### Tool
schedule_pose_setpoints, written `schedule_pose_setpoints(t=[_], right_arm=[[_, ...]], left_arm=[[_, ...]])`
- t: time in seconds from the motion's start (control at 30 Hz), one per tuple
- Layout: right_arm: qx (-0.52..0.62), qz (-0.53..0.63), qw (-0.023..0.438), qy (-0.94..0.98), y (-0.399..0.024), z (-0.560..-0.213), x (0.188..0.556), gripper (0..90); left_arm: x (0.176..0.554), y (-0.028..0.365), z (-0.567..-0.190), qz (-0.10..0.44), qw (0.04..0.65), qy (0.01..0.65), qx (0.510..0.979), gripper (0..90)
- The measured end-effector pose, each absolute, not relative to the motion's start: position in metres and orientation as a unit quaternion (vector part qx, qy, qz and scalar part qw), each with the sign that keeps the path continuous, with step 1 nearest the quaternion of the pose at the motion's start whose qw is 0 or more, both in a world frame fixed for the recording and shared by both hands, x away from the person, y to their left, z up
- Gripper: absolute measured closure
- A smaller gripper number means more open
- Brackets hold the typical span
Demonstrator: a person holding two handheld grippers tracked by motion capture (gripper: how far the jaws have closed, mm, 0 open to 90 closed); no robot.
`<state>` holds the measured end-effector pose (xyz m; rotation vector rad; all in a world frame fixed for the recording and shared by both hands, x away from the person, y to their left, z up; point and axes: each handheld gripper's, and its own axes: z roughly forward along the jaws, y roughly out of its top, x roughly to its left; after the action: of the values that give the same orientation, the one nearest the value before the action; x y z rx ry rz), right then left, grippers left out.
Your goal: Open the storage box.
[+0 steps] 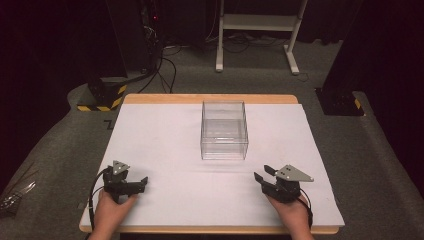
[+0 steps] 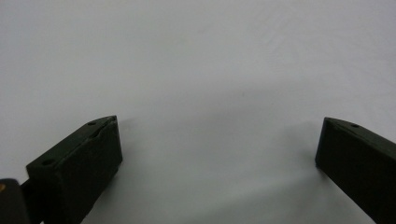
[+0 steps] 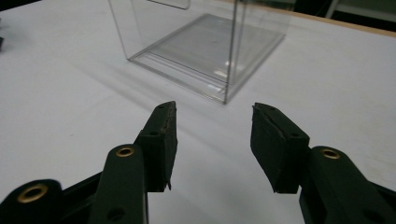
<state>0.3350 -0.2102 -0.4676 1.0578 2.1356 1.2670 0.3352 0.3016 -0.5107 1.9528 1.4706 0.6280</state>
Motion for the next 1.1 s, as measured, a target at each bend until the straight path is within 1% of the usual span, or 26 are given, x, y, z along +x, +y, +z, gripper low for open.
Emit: schedule_pose_setpoints(t=[0.03, 0.1, 0.2, 0.53, 0.77, 1.1], right_arm=[[0.382, 0.458, 0.219, 0.772, -0.21, -0.468, 0.335, 51.0], [0.382, 0.461, 0.202, 0.775, -0.205, -0.468, 0.337, 51.0], [0.369, 0.458, 0.204, 0.782, -0.192, -0.467, 0.342, 50.4], [0.36, 0.456, 0.206, 0.788, -0.167, -0.463, 0.359, 50.0], [0.361, 0.457, 0.209, 0.786, -0.158, -0.462, 0.368, 49.0], [0.369, 0.472, 0.194, 0.777, -0.152, -0.462, 0.382, 50.8]], left_arm=[[0.335, 0.302, -0.511, 0.237, 0.304, 0.555, 0.737, 0.6], [0.335, 0.302, -0.511, 0.238, 0.304, 0.555, 0.737, 0.6], [0.335, 0.302, -0.511, 0.237, 0.304, 0.555, 0.737, 0.6], [0.335, 0.301, -0.511, 0.238, 0.303, 0.555, 0.737, 0.6], [0.335, 0.301, -0.511, 0.239, 0.303, 0.556, 0.737, 0.8], [0.335, 0.301, -0.511, 0.238, 0.304, 0.556, 0.736, 0.7]])
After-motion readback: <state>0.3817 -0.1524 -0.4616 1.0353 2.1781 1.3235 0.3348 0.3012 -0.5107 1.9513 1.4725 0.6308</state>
